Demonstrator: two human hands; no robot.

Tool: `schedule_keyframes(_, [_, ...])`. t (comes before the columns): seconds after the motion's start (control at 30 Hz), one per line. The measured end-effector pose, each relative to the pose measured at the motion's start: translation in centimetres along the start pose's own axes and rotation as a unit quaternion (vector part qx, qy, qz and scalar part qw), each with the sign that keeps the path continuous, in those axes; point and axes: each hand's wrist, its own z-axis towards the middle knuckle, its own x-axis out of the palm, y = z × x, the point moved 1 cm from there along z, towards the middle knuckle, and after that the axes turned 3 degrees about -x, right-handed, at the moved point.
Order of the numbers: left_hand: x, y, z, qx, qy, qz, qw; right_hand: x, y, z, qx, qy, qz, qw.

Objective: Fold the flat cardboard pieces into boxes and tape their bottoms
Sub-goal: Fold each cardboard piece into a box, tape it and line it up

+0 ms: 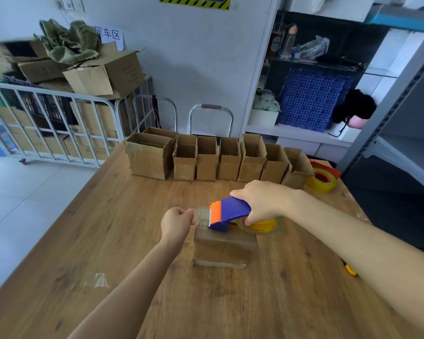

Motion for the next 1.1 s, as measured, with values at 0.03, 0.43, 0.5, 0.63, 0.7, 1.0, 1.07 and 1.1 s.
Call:
schedule_keyframes(0.03, [-0.1, 0.1, 0.0, 0.005, -0.003, 0.006, 1.000, -0.1, 0.1, 0.2, 0.000, 0.003, -0.002, 1.000])
schedule_keyframes(0.43, [0.6, 1.4, 0.8, -0.001, -0.001, 0.107, 0.994, -0.7, 1.5, 1.8, 0.004, 0.029, -0.029, 0.999])
schedule_keyframes(0.5, [0.9, 1.1, 1.0, -0.005, 0.020, 0.151, 0.988, -0.6, 1.7, 2.1, 0.008, 0.031, -0.032, 0.999])
schedule_keyframes(0.63, [1.0, 0.5, 1.2, -0.035, 0.054, 0.154, 0.986, -0.5, 1.9, 2.4, 0.013, 0.026, -0.028, 0.999])
schedule_keyframes(0.7, [1.0, 1.3, 1.4, -0.091, 0.085, 0.101, 0.987, -0.4, 1.9, 2.3, 0.017, 0.030, -0.029, 0.999])
schedule_keyframes(1.0, [-0.7, 4.4, -0.3, 0.005, 0.018, -0.032, 0.999, -0.3, 1.8, 2.1, 0.023, 0.037, -0.035, 0.998])
schedule_keyframes(1.07, [-0.6, 2.4, -1.6, 0.061, 0.126, -0.047, 0.989, -0.2, 1.6, 2.1, 0.030, 0.039, -0.033, 0.998])
schedule_keyframes(1.1, [-0.5, 1.8, -2.0, 0.075, 0.181, -0.023, 0.980, -0.1, 1.4, 2.0, 0.036, 0.043, -0.029, 0.998])
